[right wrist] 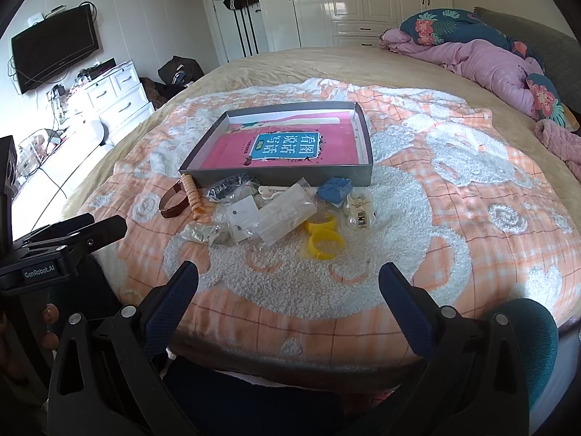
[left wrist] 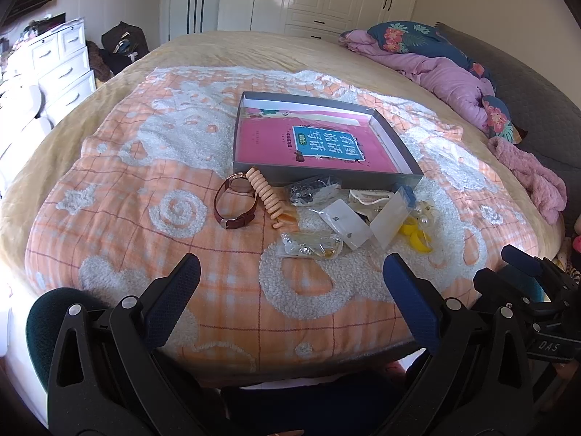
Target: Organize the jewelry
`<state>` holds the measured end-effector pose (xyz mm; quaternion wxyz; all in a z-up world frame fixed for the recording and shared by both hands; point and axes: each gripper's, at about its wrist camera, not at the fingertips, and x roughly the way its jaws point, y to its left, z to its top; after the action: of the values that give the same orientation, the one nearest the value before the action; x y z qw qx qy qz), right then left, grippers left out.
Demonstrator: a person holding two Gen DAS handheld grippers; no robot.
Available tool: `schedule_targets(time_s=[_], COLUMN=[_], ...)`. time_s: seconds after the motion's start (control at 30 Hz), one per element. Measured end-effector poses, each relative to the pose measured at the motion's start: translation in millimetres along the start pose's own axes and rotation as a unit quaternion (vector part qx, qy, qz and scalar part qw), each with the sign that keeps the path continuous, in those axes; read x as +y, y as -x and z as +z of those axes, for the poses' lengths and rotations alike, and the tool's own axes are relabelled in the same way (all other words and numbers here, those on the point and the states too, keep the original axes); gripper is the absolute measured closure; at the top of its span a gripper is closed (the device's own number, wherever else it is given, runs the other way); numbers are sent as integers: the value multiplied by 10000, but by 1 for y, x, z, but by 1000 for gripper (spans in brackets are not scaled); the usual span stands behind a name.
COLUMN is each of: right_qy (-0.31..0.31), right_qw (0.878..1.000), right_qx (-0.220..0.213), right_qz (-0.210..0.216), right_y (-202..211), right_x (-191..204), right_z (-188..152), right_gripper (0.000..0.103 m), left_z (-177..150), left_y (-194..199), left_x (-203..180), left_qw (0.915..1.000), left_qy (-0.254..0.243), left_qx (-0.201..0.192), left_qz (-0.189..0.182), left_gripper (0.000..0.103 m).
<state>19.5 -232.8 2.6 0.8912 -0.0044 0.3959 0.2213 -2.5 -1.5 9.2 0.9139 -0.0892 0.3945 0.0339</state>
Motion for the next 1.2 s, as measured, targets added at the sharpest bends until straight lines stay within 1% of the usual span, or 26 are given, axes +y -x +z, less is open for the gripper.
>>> schedule_targets(time_s=[0.8,1.2], right_qy=[4,-42], right_qw=[10000,10000], right_qx=[-33,11], right_qz=[29,33], right_y=[1,-11], right_x=[2,-5], right_z=[3,4], right_gripper=[4,4], left_z=[0,4], left_y=[1,-15], left_x=[1,2], left_qw=[10000,9999], left_qy=[-3,-33], left_qx=[-4,141], left_qz=[14,33], left_gripper=[8,8])
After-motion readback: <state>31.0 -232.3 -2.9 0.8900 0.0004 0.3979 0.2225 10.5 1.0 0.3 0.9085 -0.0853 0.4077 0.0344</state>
